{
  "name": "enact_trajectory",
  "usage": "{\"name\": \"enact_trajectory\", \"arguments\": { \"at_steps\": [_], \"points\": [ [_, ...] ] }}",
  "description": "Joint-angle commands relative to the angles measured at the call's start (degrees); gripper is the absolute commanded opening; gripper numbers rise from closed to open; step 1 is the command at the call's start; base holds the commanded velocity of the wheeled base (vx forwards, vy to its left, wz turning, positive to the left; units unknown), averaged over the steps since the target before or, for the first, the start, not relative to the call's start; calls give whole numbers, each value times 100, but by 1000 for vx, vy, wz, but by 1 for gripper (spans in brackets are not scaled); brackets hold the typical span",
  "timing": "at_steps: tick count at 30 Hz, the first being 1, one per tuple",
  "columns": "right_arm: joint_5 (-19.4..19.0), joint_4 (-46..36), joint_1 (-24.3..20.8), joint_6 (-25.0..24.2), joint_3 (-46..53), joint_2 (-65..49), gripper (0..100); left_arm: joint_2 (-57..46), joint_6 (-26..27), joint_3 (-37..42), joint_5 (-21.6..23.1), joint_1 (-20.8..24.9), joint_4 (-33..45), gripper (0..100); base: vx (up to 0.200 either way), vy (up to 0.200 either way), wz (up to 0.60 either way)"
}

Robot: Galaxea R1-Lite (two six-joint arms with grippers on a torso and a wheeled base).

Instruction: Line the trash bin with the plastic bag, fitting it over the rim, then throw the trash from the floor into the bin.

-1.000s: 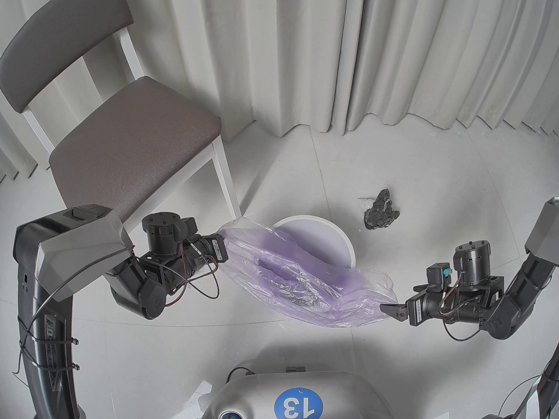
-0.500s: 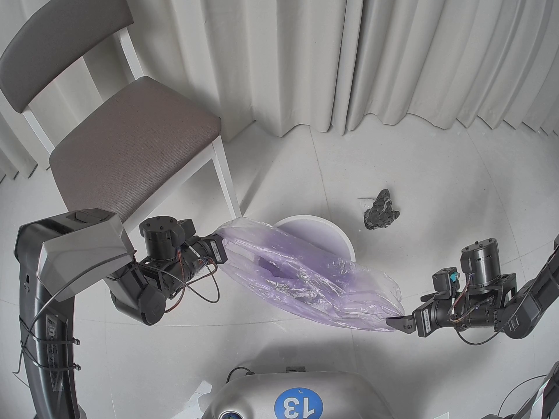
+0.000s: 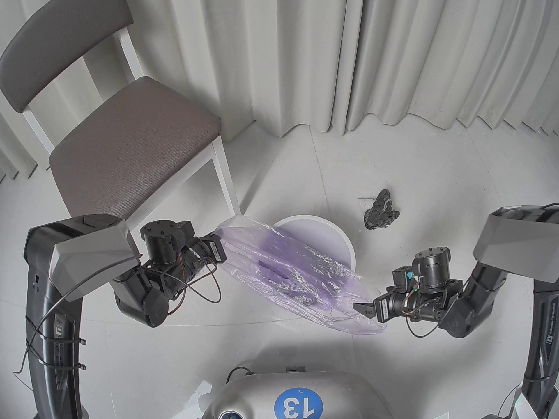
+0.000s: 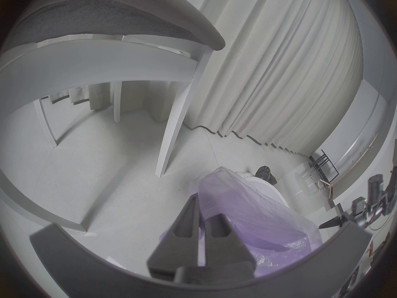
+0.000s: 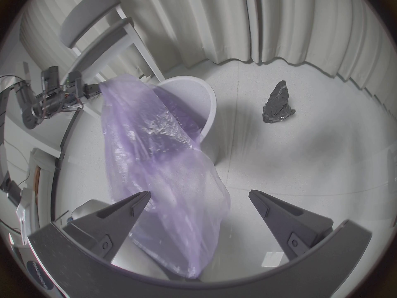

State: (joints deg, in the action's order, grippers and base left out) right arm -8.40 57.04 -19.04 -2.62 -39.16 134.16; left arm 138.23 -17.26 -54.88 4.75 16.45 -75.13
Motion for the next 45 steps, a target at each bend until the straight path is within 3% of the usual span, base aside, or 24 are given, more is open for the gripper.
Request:
{"name": "enact_trajectory", "arguments": {
  "at_steps": [1,5,9,19,28,35,41,45],
  "points": [
    [-48,88,50,-107,-242,603,100,363,-146,-374,-141,-45,-28,0,0,0,0],
    [-92,44,58,-107,-110,49,100,609,-497,-963,-502,-98,25,0,0,0,0],
    [-250,70,6,-46,145,-127,100,600,-533,-1007,-519,-133,25,0,0,0,0],
    [-153,35,138,-63,-294,111,100,468,-981,-937,-537,-80,-160,0,0,0,0],
    [198,44,586,-160,-1015,506,100,468,-963,-655,-475,-36,-380,0,0,0,0],
    [392,35,647,-661,-1156,-92,100,503,-937,-471,-264,-45,-397,0,0,0,0],
    [313,-114,621,-872,-760,-962,100,618,-911,-462,-221,-1,-380,0,0,0,0],
    [93,-861,559,-661,-549,-1208,100,679,-717,-427,-221,43,-300,0,0,0,0]
  ]
}}
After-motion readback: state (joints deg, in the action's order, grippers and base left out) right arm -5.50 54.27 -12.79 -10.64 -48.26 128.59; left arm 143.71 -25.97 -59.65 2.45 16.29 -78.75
